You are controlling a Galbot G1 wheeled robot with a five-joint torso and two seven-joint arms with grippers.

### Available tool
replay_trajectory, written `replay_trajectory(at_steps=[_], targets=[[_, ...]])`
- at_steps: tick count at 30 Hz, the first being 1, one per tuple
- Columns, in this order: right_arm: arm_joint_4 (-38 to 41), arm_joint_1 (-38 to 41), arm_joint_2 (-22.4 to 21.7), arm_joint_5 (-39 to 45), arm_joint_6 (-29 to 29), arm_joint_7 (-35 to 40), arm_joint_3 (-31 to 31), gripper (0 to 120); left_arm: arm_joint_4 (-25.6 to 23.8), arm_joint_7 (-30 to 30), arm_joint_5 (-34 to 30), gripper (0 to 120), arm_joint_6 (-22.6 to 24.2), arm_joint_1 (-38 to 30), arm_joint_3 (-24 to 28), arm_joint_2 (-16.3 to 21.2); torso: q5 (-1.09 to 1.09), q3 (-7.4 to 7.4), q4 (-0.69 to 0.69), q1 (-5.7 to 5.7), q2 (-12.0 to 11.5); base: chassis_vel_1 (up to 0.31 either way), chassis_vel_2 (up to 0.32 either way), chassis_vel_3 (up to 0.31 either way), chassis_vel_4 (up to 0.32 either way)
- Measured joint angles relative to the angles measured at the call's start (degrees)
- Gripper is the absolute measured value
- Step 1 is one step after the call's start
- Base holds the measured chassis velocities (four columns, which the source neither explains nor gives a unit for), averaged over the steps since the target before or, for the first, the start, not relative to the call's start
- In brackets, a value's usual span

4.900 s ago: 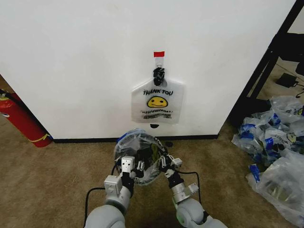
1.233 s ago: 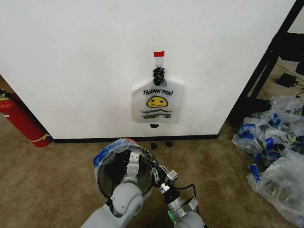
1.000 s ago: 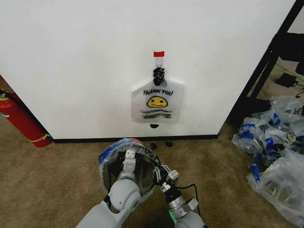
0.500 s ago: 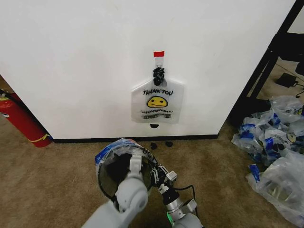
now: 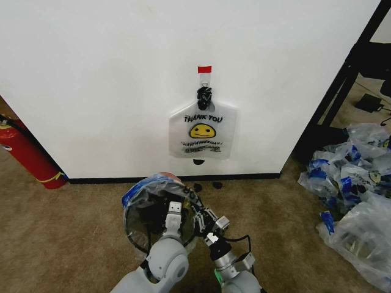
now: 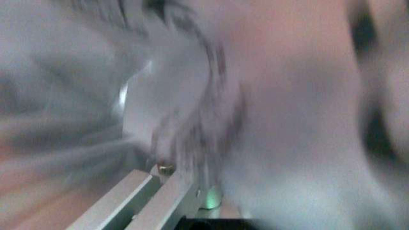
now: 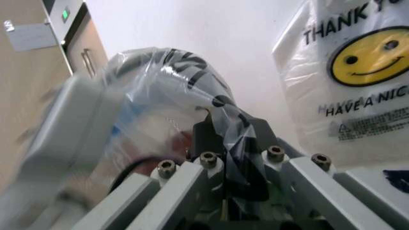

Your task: Pick up the garbage bag from the wall and place it over the trash bin.

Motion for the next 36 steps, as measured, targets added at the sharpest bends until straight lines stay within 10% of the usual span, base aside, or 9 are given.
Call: replay_trajectory(at_steps=[22, 36], targets=[[-0.85, 0.47, 0.65, 2.09, -0.29, 0.54, 0.44, 1, -8.78, 8.45, -0.32, 0, -0.1, 5.54, -2.88, 3.79, 0.0, 0.0, 0.02, 0.0, 0.0, 0.0, 0.0, 0.0, 0.0], [1.28, 3.25, -3.59, 31.86, -9.75, 3.0, 5.96, 1, -31.54, 20.35, 8.98, 0, -5.21, 19.73, -10.55, 10.38, 0.0, 0.0, 0.03, 0.0, 0.0, 0.0, 0.0, 0.0, 0.0]])
